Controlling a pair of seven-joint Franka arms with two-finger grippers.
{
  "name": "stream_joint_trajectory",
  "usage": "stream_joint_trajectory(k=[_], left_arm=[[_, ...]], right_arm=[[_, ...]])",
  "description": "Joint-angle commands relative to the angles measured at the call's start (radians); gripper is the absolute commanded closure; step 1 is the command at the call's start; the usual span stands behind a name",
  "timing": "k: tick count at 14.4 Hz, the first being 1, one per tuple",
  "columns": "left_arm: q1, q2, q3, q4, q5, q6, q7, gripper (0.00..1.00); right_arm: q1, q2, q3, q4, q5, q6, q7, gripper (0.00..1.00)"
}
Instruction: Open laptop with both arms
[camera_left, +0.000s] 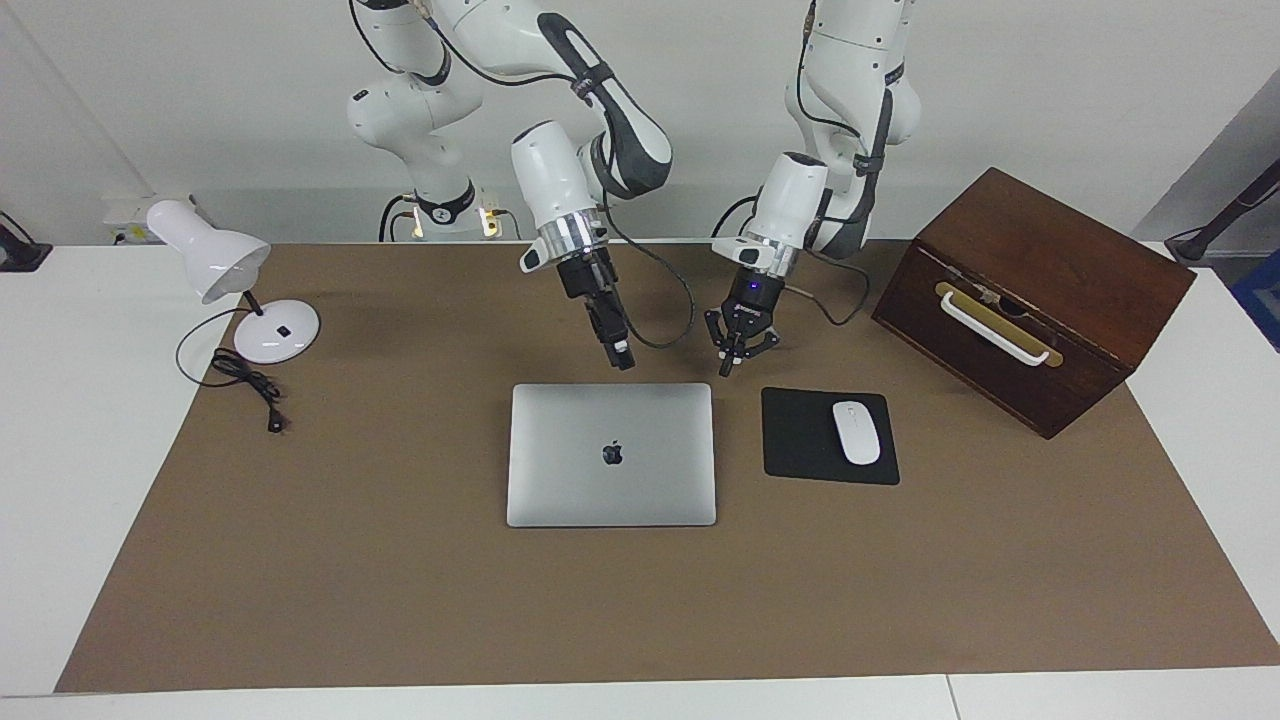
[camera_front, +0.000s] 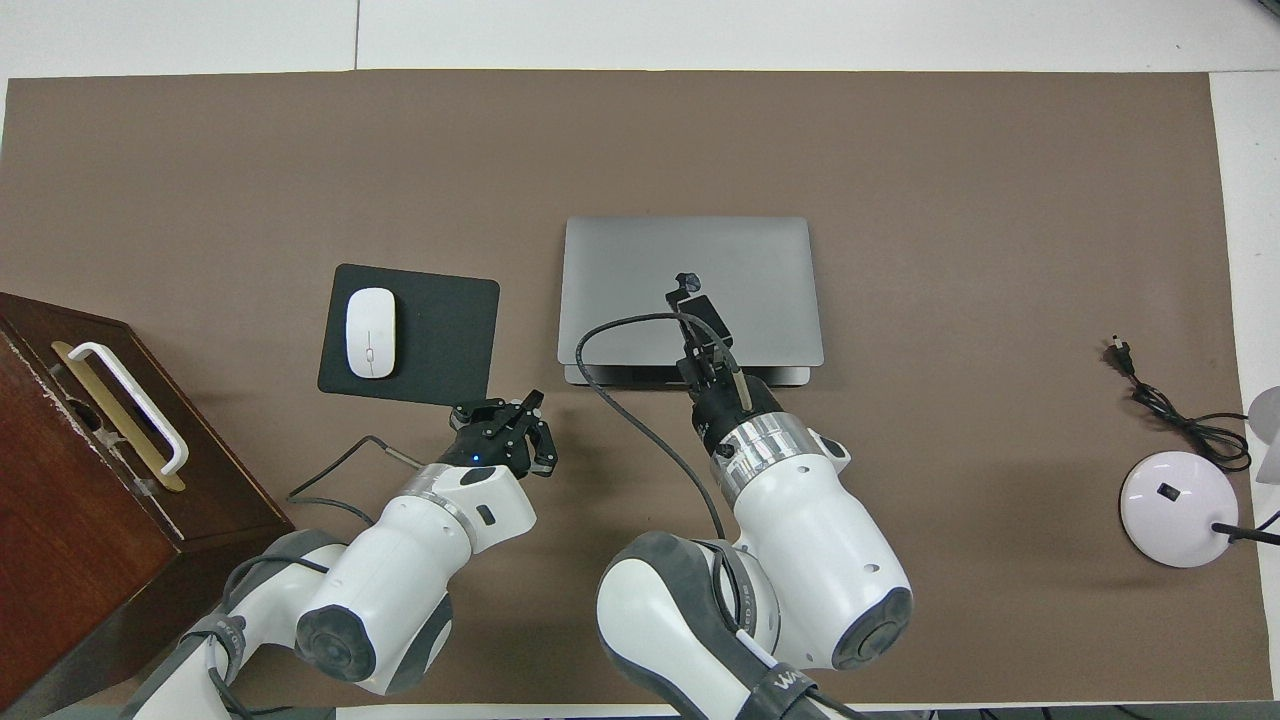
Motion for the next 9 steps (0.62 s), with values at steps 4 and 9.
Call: stream_joint_trajectory(k=[4, 9], left_arm=[[-0.039, 0.089, 0.011, 0.077, -0.012, 0.021, -0.03, 1.0], [-0.076, 0.101, 0.012, 0.081, -0.013, 0.021, -0.071, 1.0]], right_arm=[[0.019, -0.022, 0.007, -0.02, 0.16, 0.022, -0.144, 0.0], [0.019, -0.011, 0.007, -0.018, 0.158, 0.023, -0.144, 0.0]])
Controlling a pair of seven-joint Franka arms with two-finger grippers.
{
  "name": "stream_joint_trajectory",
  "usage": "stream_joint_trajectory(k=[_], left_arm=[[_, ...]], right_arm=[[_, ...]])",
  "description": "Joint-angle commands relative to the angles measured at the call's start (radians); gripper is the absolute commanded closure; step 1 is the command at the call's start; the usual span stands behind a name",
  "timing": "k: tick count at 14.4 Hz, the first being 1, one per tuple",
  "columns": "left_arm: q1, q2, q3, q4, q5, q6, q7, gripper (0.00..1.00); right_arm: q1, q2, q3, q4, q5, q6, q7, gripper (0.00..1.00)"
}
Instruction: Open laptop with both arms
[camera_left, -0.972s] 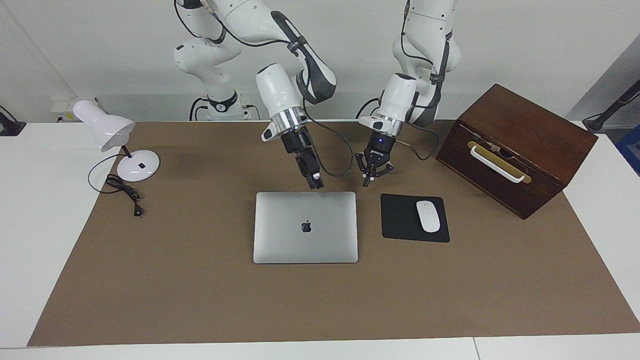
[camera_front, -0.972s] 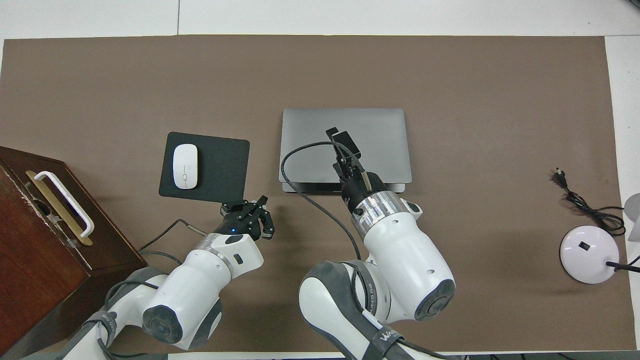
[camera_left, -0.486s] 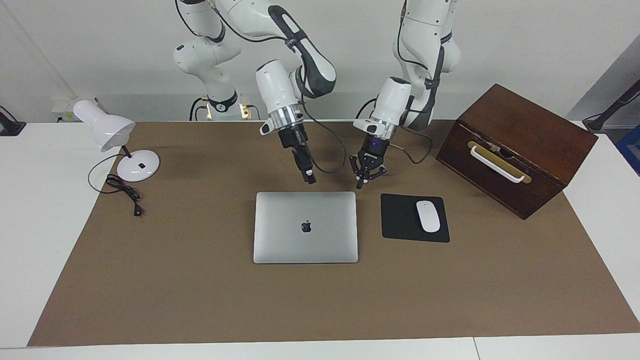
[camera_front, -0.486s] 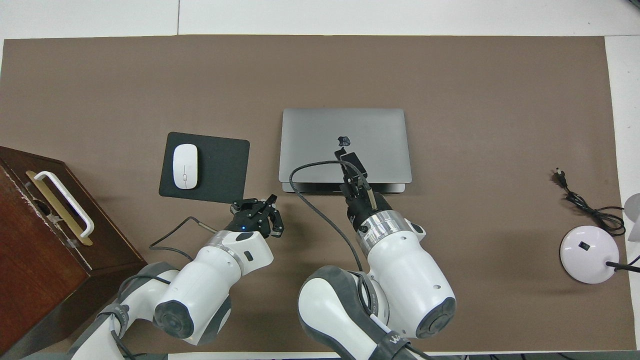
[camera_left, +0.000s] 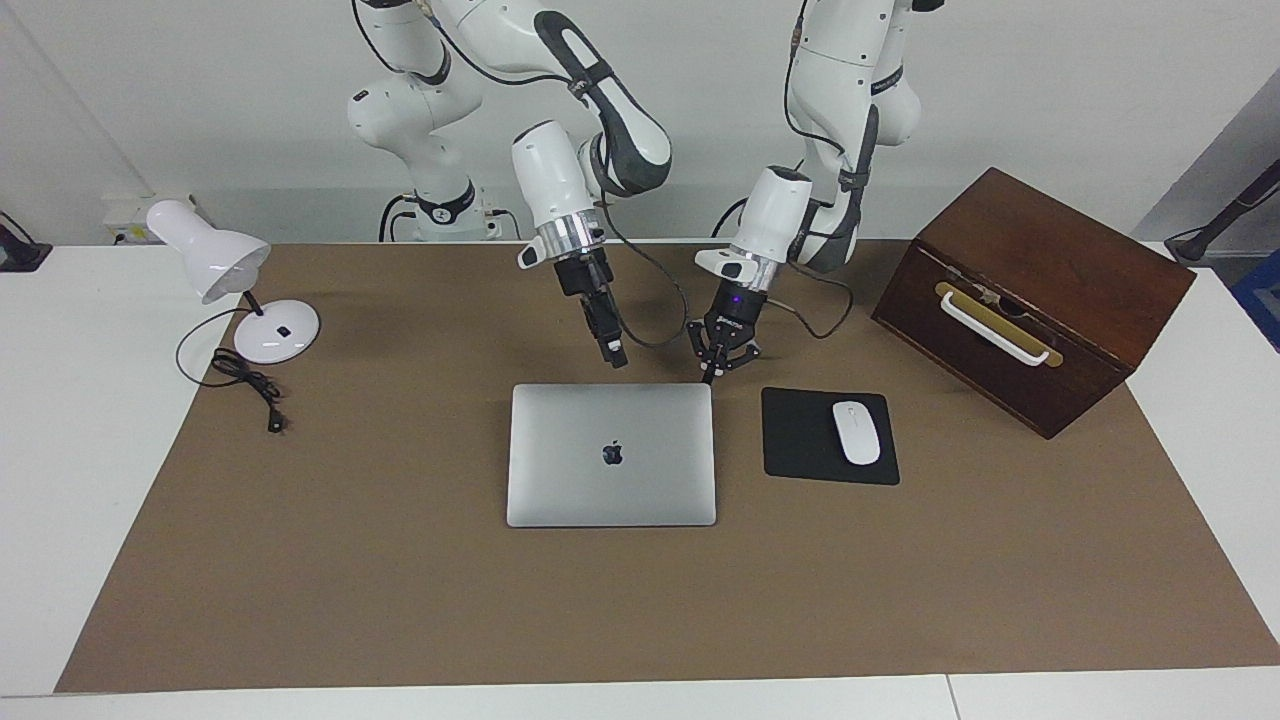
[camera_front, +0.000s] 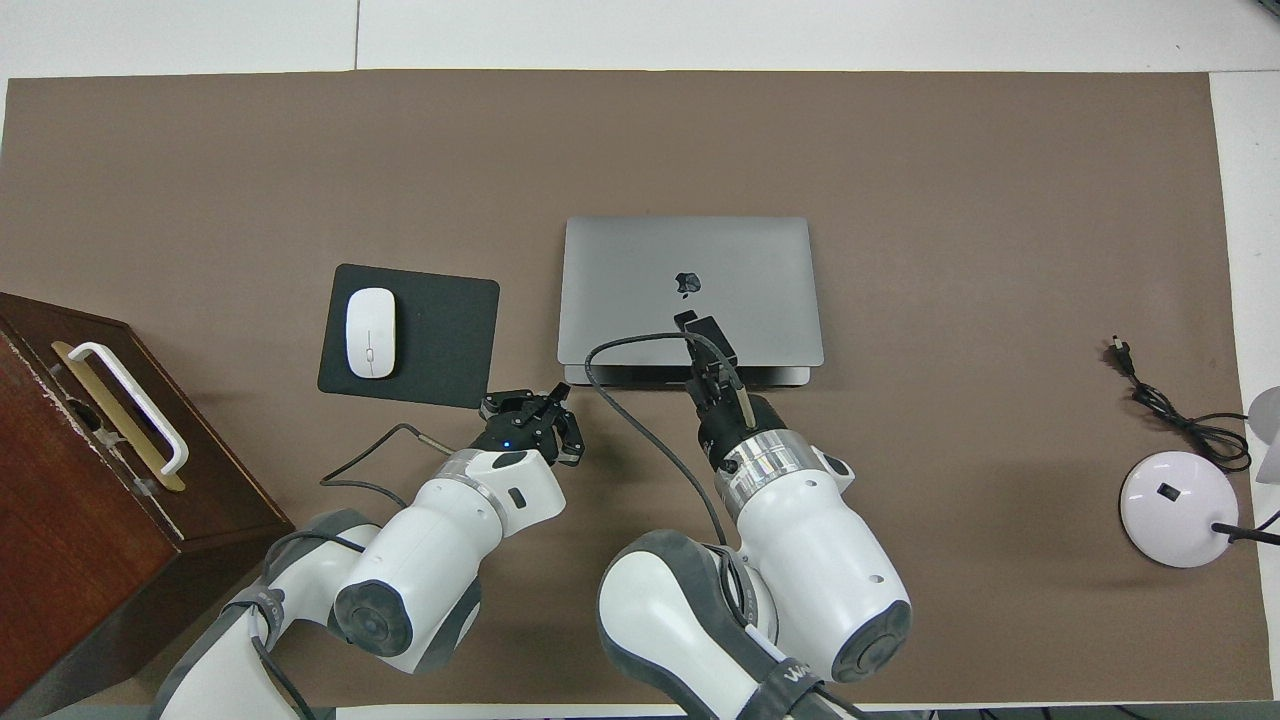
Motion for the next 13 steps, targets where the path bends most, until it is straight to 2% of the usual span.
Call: stream_joint_trajectory(k=[1, 4, 13], left_arm=[[-0.042, 0.017, 0.012, 0.012, -0.013, 0.021, -0.034, 1.0], [-0.055, 0.025, 0.012, 0.025, -0.013, 0.021, -0.053, 1.0], [-0.056, 0.109, 0.012, 0.104, -0.024, 0.022, -0.054, 1.0]], right_arm=[[0.007, -0.005, 0.003, -0.007, 0.032, 0.023, -0.034, 0.0], [0.007, 0.003, 0.003, -0.004, 0.032, 0.023, -0.034, 0.0], [0.007, 0.048, 0.003, 0.02, 0.032, 0.023, -0.032, 0.0]])
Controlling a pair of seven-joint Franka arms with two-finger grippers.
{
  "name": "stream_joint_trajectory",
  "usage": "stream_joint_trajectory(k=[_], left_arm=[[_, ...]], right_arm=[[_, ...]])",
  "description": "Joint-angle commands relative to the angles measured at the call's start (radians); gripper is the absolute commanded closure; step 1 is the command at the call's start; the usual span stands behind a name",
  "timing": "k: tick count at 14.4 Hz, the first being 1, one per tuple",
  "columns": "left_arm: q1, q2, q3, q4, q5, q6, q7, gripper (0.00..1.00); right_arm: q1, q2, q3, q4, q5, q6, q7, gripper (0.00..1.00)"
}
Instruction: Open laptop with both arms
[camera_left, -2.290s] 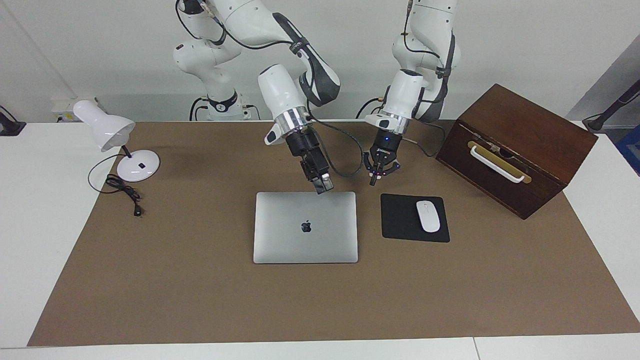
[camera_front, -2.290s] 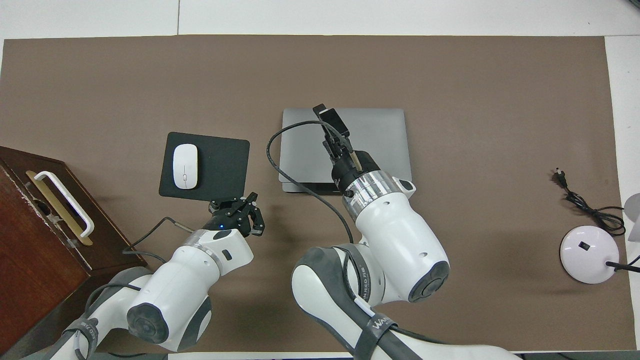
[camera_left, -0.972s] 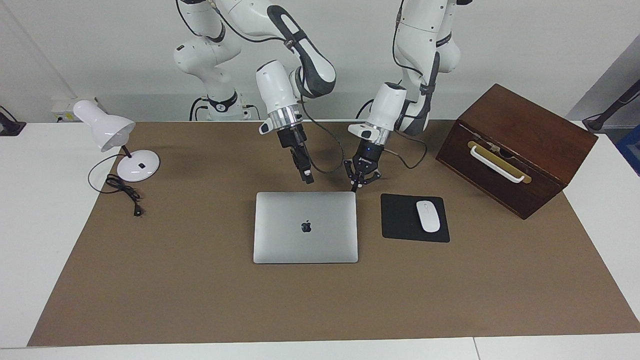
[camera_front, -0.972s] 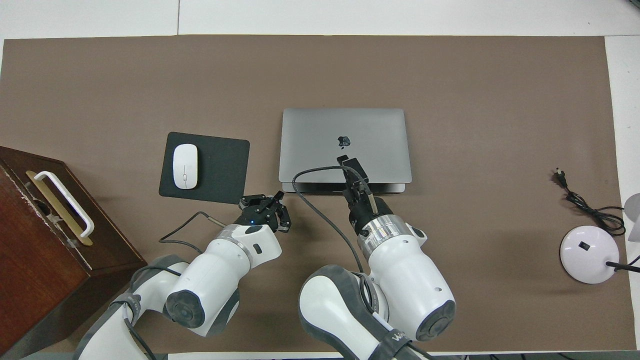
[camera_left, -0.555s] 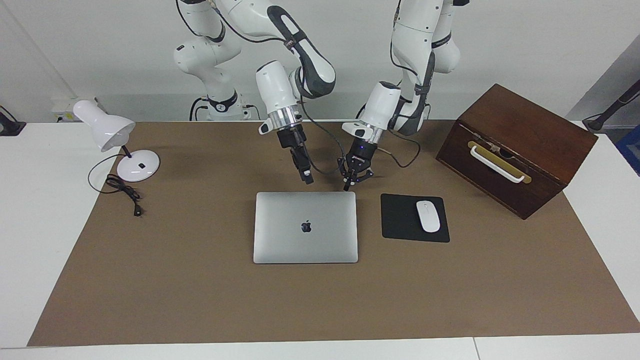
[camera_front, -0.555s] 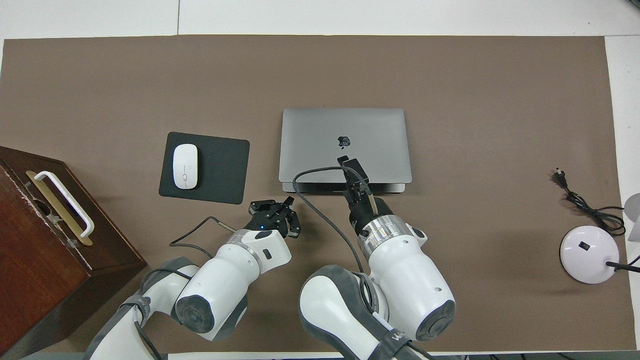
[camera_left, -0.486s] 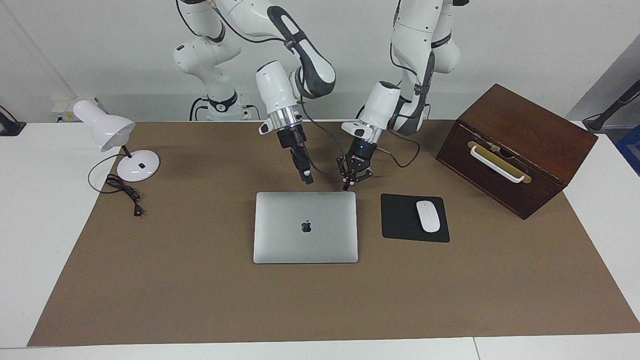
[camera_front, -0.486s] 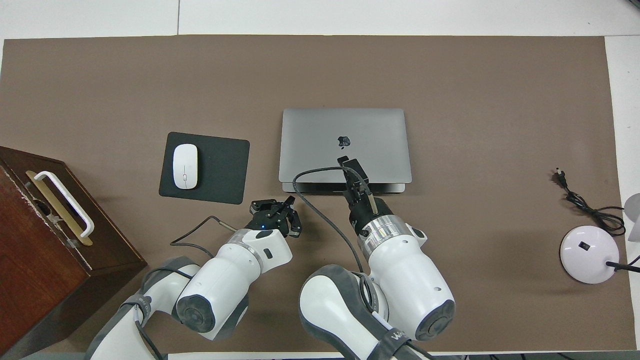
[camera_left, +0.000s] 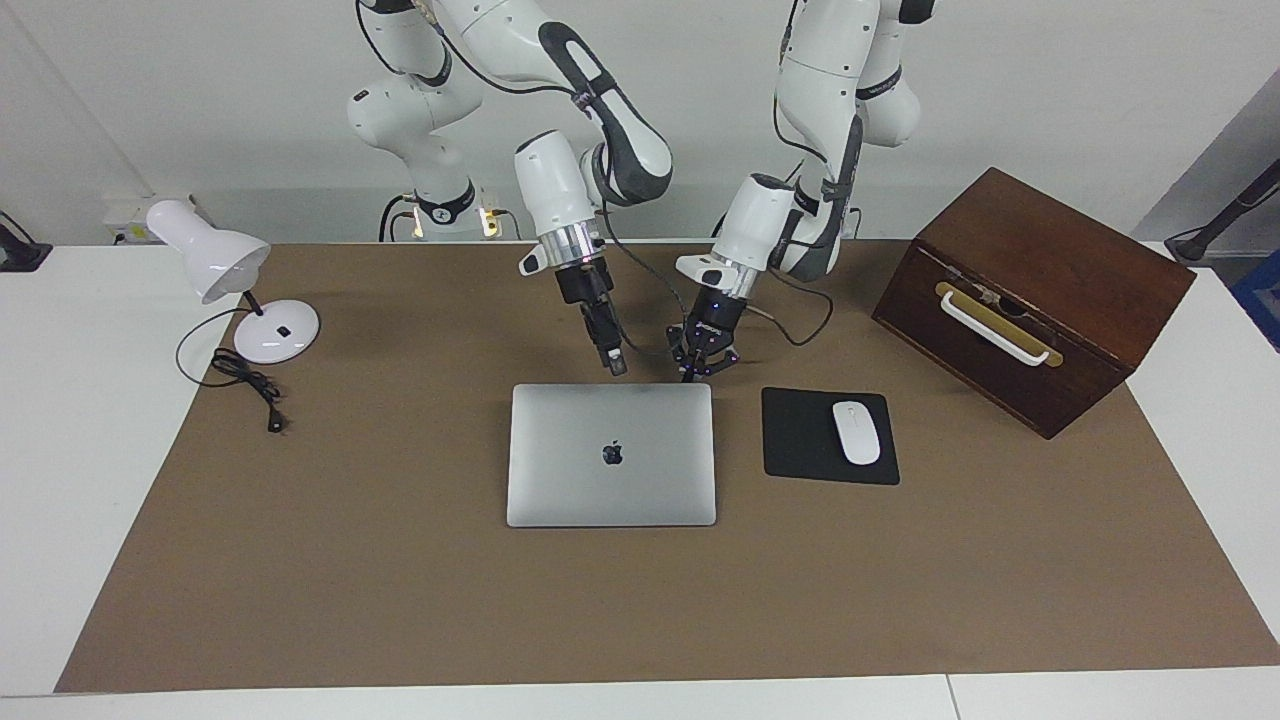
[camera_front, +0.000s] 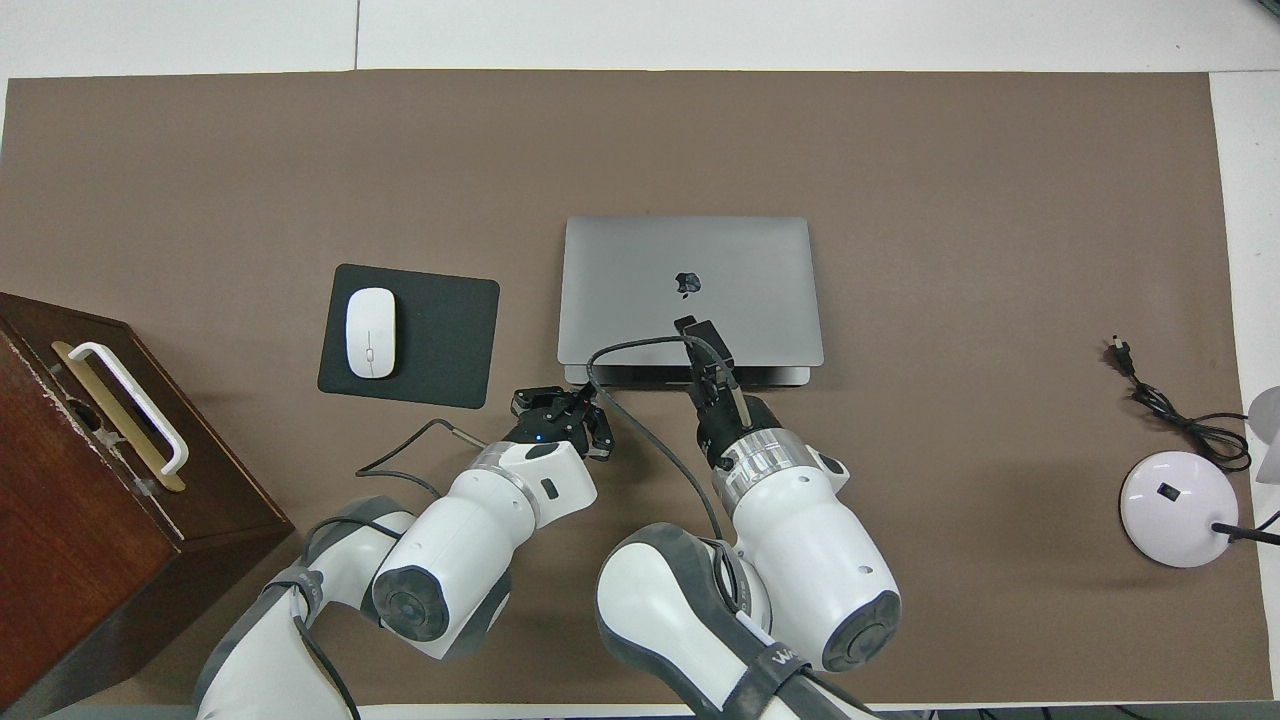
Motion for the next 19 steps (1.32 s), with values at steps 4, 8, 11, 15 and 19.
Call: stream_joint_trajectory(k=[4, 8, 11, 15, 19], left_arm=[[-0.019, 0.059, 0.013, 0.052, -0.02, 0.022, -0.008, 1.0], [-0.017, 0.074, 0.015, 0.06, -0.02, 0.022, -0.006, 1.0], [-0.008, 0.087, 0.016, 0.067, -0.018, 0.022, -0.003, 1.0], [-0.003, 0.096, 0.016, 0.08, -0.017, 0.022, -0.001, 1.0], [-0.003, 0.096, 0.015, 0.08, -0.015, 0.022, -0.005, 1.0]], right_arm=[[0.007, 0.037, 0.003, 0.035, 0.029, 0.023, -0.032, 0.0], [0.005, 0.073, 0.001, 0.064, 0.017, 0.023, -0.032, 0.0], [0.0, 0.08, 0.001, 0.07, 0.014, 0.023, -0.034, 0.0], [-0.004, 0.108, 0.0, 0.098, 0.011, 0.023, -0.044, 0.0], [-0.009, 0.134, -0.003, 0.117, -0.011, 0.023, -0.046, 0.0]])
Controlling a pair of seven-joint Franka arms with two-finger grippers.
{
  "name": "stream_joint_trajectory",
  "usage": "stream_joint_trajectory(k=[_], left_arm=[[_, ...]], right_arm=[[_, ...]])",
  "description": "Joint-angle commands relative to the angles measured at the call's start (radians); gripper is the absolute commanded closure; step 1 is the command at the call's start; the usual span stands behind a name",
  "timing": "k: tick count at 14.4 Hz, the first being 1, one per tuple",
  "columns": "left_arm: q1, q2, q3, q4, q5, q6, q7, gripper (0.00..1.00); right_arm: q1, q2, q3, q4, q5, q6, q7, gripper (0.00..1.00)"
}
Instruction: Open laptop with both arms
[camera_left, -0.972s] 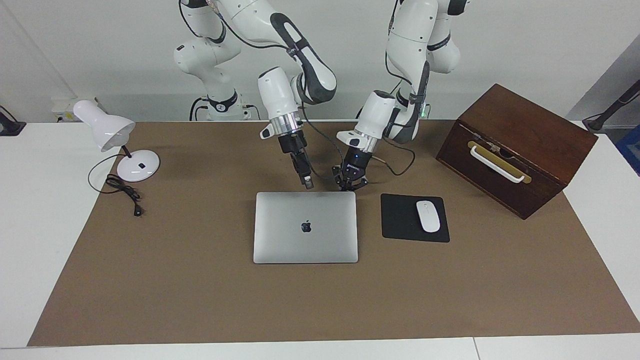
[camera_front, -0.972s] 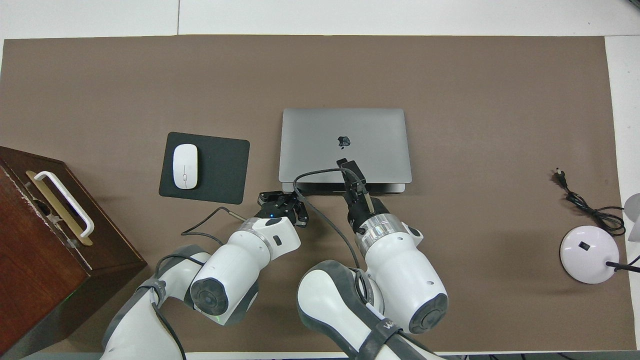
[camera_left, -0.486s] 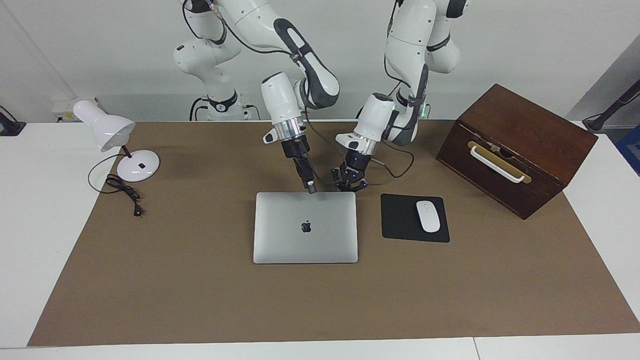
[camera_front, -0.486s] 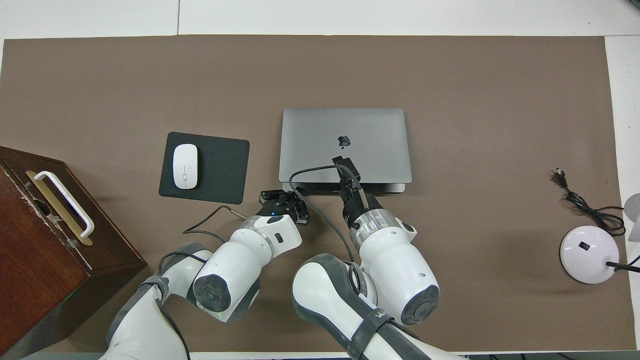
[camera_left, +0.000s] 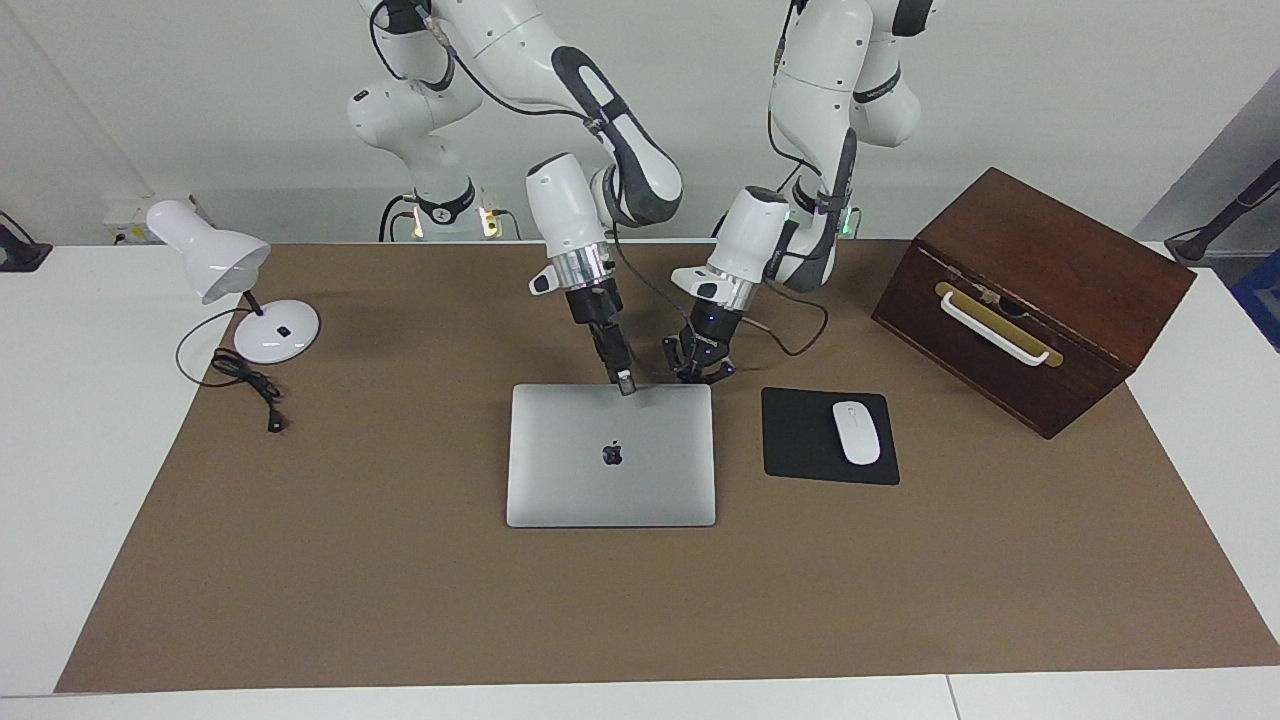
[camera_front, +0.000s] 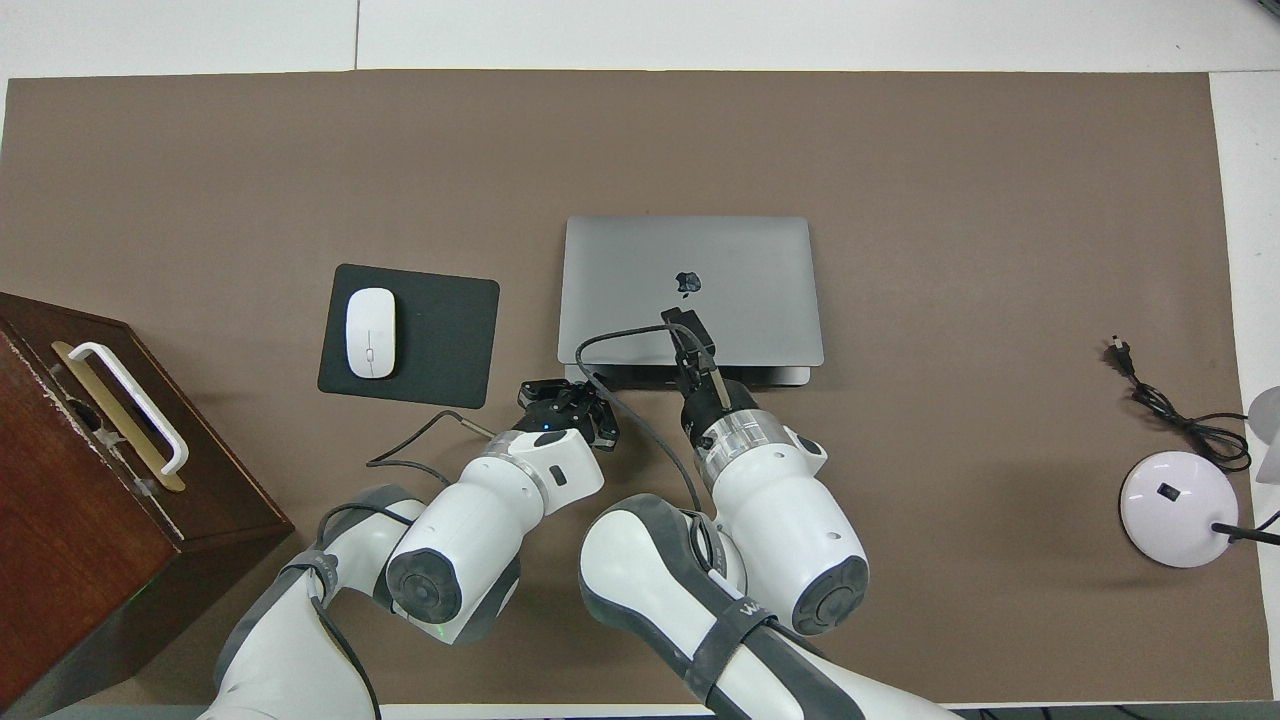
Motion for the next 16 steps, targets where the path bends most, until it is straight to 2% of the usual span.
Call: stream_joint_trajectory(k=[1, 9, 16], left_arm=[[-0.001, 0.046, 0.012, 0.043, -0.014, 0.018, 0.001, 1.0], [0.003, 0.049, 0.012, 0.051, -0.016, 0.018, -0.001, 1.0], [0.002, 0.054, 0.012, 0.049, -0.019, 0.018, -0.001, 1.0]], right_arm=[[-0.012, 0.036, 0.002, 0.046, -0.01, 0.023, -0.03, 0.0], [-0.035, 0.069, 0.0, 0.095, -0.02, 0.023, -0.066, 0.0], [-0.038, 0.104, -0.002, 0.185, -0.022, 0.019, -0.068, 0.0]])
